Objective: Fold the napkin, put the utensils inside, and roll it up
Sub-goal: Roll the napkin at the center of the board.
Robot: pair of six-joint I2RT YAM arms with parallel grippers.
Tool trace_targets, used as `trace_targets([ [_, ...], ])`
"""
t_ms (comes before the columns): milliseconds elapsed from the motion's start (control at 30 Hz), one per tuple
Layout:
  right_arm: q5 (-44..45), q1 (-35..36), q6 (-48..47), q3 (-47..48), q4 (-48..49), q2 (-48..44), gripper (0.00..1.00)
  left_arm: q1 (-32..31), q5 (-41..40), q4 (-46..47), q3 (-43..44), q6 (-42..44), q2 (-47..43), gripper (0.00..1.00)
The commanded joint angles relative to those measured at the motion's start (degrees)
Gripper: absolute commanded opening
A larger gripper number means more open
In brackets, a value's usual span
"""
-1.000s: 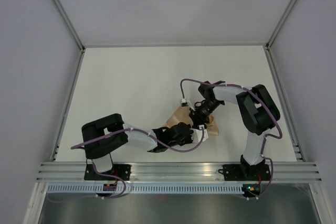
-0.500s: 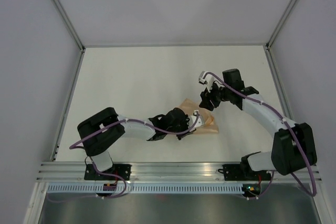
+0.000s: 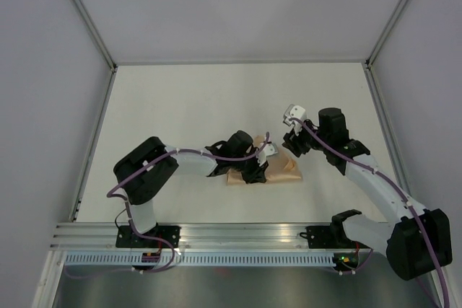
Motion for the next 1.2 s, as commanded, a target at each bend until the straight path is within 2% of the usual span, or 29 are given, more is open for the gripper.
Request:
trace_targets([
  [0,0.03,-0.03,-2.62,-4.00,3.60,-5.38,0.62,0.80,6.60,-7.44,2.16,-2.41,3.92,0.02],
  [200,-7.52,-0.12,-11.74,-5.14,-5.52,-9.24,0.64,3.70,11.53,-9.03,4.80,-4.52,6.82,0.02],
  [367,-10.70,0.23,-17.99,-9.10,-7.73,-10.57,0.66,5.46,14.70,-11.91,7.00,-5.66,9.19,0.02],
  [500,-8.16,2.34,-19.93,-12.78,-5.11,-9.52,0.66,5.73,15.40,-15.18,9.90,-5.40,11.83,0.02],
  [700,1.51,14.19,-19.23,-17.01,1.49,-8.64,0.66,6.08,15.40,-21.68,14.47,-5.05,14.64,0.02],
  [1167,10.39,24.13,-19.76,-17.98,9.31,0.32,0.65,6.87,16.28,-31.70,22.73,-4.79,20.36,0.02],
])
